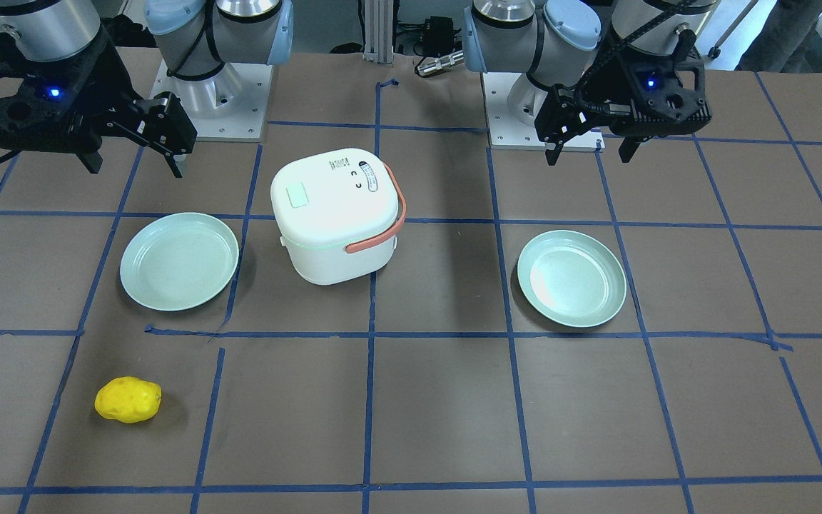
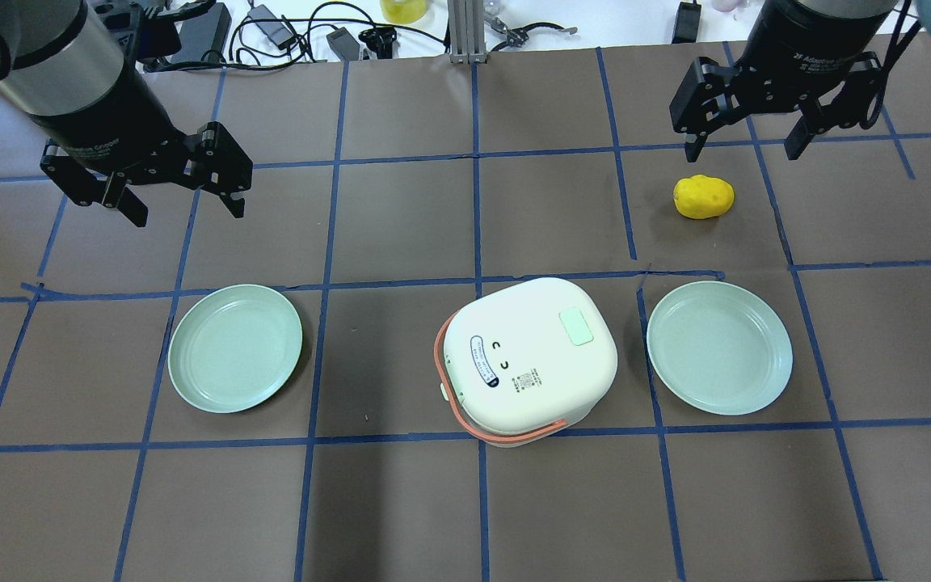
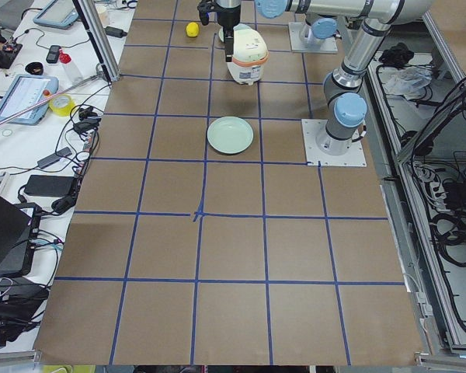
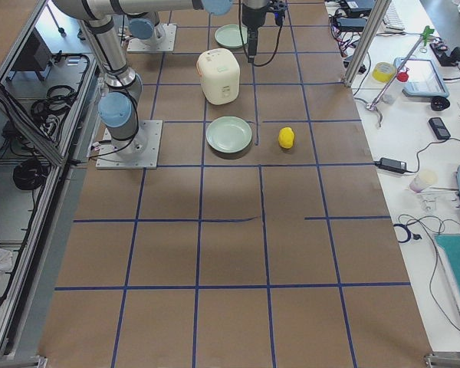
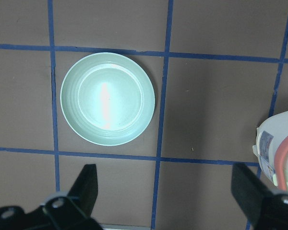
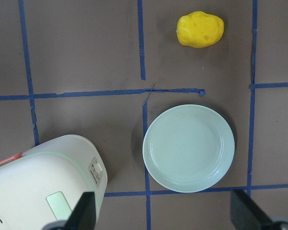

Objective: Press rice cooker button

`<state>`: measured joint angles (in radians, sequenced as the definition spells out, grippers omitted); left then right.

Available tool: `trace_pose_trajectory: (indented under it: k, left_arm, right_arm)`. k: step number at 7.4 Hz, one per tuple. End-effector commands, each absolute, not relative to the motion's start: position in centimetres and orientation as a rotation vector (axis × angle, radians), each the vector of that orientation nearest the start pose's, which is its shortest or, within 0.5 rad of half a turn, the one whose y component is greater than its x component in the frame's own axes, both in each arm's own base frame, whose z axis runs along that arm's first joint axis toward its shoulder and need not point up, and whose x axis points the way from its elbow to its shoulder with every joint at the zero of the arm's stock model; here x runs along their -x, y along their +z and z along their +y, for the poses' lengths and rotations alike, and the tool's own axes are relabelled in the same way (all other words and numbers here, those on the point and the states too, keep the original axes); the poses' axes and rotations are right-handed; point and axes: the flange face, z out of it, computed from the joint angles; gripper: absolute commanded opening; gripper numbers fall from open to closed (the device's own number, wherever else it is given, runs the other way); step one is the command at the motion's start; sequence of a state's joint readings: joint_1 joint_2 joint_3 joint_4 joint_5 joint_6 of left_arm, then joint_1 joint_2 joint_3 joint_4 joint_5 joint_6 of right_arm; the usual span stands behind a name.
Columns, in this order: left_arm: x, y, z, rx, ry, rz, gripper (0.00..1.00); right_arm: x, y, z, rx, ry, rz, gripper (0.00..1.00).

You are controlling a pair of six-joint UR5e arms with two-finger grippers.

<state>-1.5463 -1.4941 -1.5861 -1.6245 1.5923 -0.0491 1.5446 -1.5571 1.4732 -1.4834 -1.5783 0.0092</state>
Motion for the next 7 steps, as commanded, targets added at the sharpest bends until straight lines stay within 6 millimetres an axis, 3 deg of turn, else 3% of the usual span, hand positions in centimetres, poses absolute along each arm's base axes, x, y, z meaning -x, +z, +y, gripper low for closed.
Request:
trace_pose_trajectory:
  k: [1, 7]
  left_arm:
    - [12.0, 51.1, -46.2, 0.115, -0.012, 3.118, 1.0]
    - [12.0, 51.1, -46.2, 0.115, -0.012, 3.118, 1.0]
  right_arm:
    - [-11.9, 51.8, -49.9, -0.056, 0.012, 3.15, 1.0]
    - [-11.8, 52.8, -49.5, -0.099, 0.005, 3.151, 1.0]
